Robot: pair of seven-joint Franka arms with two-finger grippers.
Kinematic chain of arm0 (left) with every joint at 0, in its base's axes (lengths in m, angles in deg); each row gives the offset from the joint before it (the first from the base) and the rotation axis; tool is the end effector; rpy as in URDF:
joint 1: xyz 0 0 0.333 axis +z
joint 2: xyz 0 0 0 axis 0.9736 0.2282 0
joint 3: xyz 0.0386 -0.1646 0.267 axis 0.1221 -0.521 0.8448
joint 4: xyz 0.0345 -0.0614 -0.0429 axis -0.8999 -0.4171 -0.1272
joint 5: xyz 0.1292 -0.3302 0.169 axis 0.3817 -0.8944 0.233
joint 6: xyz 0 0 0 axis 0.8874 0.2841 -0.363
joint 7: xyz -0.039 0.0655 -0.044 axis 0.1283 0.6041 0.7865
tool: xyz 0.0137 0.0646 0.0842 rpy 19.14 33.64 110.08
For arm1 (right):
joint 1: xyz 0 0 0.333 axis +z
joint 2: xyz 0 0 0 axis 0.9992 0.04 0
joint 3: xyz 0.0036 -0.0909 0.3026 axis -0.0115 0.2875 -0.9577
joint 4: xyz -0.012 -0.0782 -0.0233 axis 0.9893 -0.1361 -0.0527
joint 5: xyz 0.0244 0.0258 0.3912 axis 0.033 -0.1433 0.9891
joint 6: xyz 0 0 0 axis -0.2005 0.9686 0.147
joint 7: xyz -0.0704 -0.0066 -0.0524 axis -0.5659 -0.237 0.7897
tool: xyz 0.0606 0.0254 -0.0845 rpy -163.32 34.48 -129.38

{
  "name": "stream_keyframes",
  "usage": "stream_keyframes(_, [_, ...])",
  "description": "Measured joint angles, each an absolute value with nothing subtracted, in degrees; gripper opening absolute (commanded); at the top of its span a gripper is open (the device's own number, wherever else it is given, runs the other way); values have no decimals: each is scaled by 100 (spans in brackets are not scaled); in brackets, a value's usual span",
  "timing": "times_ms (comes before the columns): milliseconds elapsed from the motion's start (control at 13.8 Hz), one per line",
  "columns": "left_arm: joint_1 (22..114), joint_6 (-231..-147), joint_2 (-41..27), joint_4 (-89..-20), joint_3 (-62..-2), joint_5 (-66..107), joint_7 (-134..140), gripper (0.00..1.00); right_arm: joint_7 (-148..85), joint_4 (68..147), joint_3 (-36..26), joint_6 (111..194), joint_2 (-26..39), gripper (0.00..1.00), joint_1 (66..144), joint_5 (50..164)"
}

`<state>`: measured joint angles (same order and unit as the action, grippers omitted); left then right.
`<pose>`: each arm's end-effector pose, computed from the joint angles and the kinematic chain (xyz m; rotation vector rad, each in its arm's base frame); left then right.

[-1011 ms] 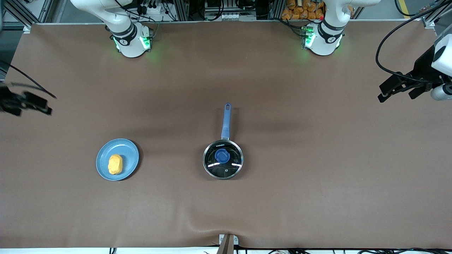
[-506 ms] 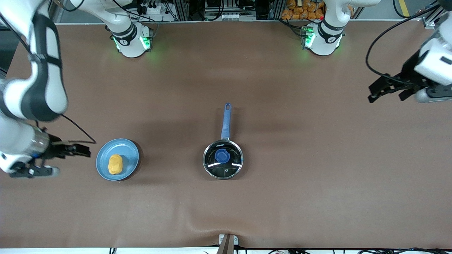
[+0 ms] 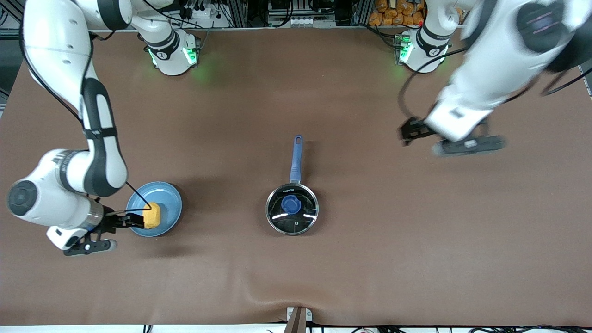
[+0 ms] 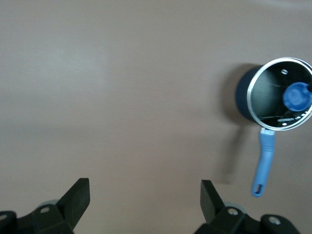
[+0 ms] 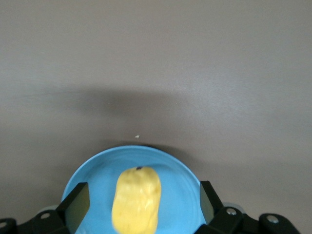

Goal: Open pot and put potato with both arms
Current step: 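Grasp the potato with the right gripper while the left gripper grasps the lid knob, then lift the potato with the right gripper while the left gripper lifts the lid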

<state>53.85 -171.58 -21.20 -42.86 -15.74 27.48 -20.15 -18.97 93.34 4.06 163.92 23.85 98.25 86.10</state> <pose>0.5647 -0.2642 0.5439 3.0967 0.1438 -0.0118 0.7214 -0.0095 0.2715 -3.0814 -0.2134 -0.0947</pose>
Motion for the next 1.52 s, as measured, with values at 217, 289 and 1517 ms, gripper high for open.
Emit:
stream_keyframes(217, [4890, -17834, -1375, -3957, -1589, 2748, -2614, 100, -1897, 9847, 257, 17275, 2519, 100, 9826, 8614])
stream_keyframes(289, [4779, -18115, -1189, -3915, -1590, 2748, -2745, 100, -1897, 9971, 226, 17405, 2531, 100, 9827, 8615])
stream_keyframes(1517, [3108, -21172, 1171, -3072, -797, 2748, -3984, 100, -1897, 10230, 160, 17448, 2529, 3, 9840, 8773])
